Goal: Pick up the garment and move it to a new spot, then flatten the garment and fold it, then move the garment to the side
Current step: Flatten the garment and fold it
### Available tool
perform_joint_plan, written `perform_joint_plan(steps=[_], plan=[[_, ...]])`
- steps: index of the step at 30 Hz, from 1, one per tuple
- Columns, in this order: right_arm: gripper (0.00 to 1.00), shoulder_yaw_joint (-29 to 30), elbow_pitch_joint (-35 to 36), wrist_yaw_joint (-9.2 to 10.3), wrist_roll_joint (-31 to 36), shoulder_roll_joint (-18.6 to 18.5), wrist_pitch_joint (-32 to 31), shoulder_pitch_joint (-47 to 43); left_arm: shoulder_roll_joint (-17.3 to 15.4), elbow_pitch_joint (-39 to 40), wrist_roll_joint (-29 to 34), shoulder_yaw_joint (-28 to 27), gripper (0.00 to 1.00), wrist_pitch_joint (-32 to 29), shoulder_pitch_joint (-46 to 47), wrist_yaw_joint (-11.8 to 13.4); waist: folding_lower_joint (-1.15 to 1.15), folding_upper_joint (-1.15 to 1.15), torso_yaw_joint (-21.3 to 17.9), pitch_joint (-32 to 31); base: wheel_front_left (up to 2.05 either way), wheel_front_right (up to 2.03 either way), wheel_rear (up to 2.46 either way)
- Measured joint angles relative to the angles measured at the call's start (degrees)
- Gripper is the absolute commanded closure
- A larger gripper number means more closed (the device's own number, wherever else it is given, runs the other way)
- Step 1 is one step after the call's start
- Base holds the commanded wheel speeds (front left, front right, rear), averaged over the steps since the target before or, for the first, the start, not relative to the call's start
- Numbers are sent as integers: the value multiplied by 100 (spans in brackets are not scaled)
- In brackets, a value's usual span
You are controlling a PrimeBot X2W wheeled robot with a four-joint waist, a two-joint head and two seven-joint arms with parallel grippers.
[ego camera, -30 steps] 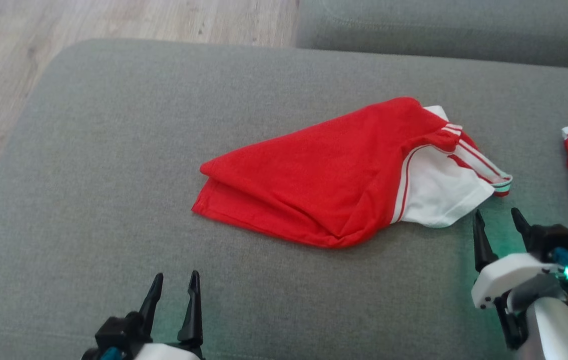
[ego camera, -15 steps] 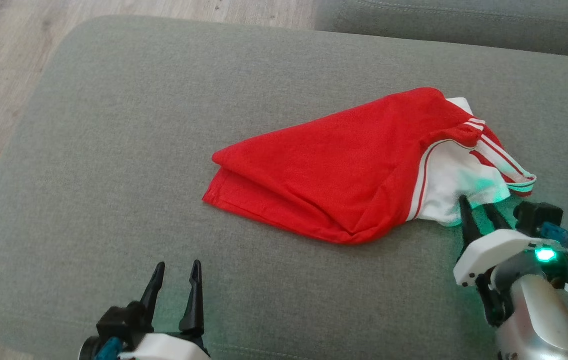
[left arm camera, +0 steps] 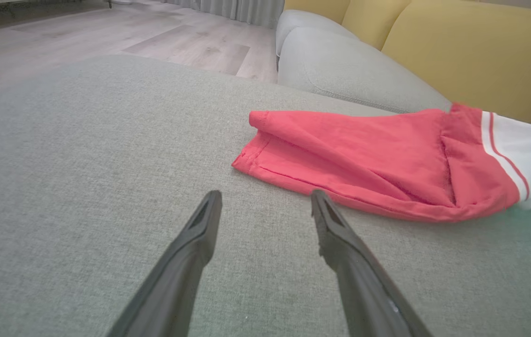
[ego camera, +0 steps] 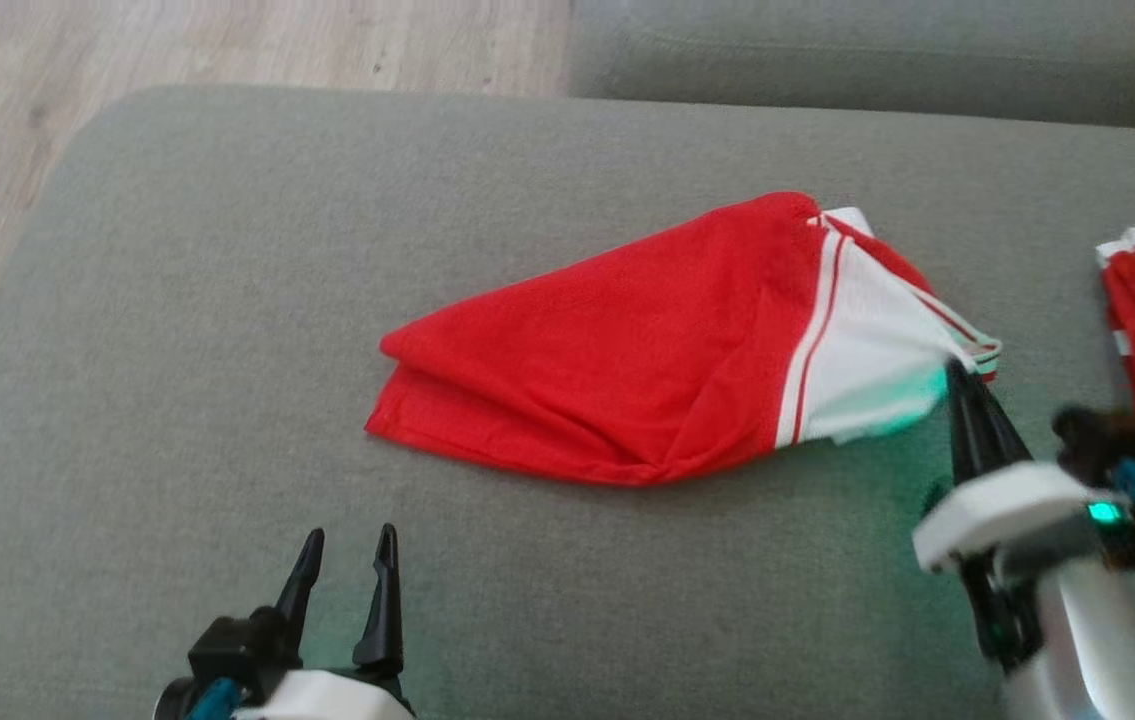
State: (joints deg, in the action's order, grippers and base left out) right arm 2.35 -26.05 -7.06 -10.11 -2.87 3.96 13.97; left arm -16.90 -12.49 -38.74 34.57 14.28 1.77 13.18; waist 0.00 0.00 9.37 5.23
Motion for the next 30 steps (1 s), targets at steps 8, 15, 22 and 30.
perform_joint_plan(steps=[8,15,22,30], plan=[[100,472,1271,-1,-233,29,-628,-1590,-29,27,-11,-107,0,0,-223,45,-1,0,-277,-261,0,0,0],[42,619,1154,-1,-332,43,-706,-1940,-35,76,-11,-104,0,0,-223,43,0,0,-309,-249,0,0,0],[0,664,969,-1,-83,46,-367,-1944,-58,63,-12,-100,0,-1,-225,43,0,0,-309,-370,0,0,0],[0,647,1329,0,62,47,-145,-1946,-107,101,-16,-81,0,-13,-247,57,-1,0,-387,-691,0,0,0]])
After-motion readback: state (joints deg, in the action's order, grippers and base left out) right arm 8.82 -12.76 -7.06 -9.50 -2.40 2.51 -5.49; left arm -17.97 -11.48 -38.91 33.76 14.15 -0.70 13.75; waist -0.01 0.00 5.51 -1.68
